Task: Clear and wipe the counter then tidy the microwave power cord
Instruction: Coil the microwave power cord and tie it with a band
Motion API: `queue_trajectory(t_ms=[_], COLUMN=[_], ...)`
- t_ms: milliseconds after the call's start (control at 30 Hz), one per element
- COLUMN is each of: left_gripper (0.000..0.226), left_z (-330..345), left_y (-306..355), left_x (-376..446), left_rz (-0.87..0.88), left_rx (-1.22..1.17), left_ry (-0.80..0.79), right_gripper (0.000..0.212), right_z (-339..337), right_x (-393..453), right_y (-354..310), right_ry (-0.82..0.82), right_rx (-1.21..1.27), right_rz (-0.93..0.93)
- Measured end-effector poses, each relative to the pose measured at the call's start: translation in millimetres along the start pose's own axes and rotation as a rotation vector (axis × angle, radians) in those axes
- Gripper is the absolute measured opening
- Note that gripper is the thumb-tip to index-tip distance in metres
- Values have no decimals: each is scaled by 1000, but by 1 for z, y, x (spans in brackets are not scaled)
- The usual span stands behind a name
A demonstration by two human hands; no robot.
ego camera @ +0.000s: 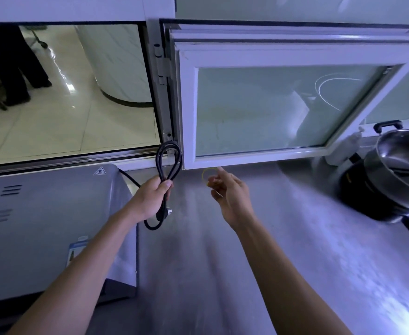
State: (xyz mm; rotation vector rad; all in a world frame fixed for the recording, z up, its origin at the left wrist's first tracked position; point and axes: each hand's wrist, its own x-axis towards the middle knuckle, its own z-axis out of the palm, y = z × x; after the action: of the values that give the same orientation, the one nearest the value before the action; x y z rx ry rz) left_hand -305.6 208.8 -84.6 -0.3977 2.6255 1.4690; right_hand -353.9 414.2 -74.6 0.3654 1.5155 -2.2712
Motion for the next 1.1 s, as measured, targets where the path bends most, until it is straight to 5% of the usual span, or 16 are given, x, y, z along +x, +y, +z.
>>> queue_trajectory(t_ms=[267,1100], left_gripper=[45,32], left_z=[-3,5], left_y=[-2,-9], left_x=[-2,-2], left_rz=[-49,-119], left_rx=[-61,-199], left_ry=[-12,-48], right_gripper=[23,12], right_z=[-1,-6], right_x=[-8,-12], right_y=[-2,5], right_ry=[-83,-81], right_rx=[-18,0], right_rz=[-40,-114])
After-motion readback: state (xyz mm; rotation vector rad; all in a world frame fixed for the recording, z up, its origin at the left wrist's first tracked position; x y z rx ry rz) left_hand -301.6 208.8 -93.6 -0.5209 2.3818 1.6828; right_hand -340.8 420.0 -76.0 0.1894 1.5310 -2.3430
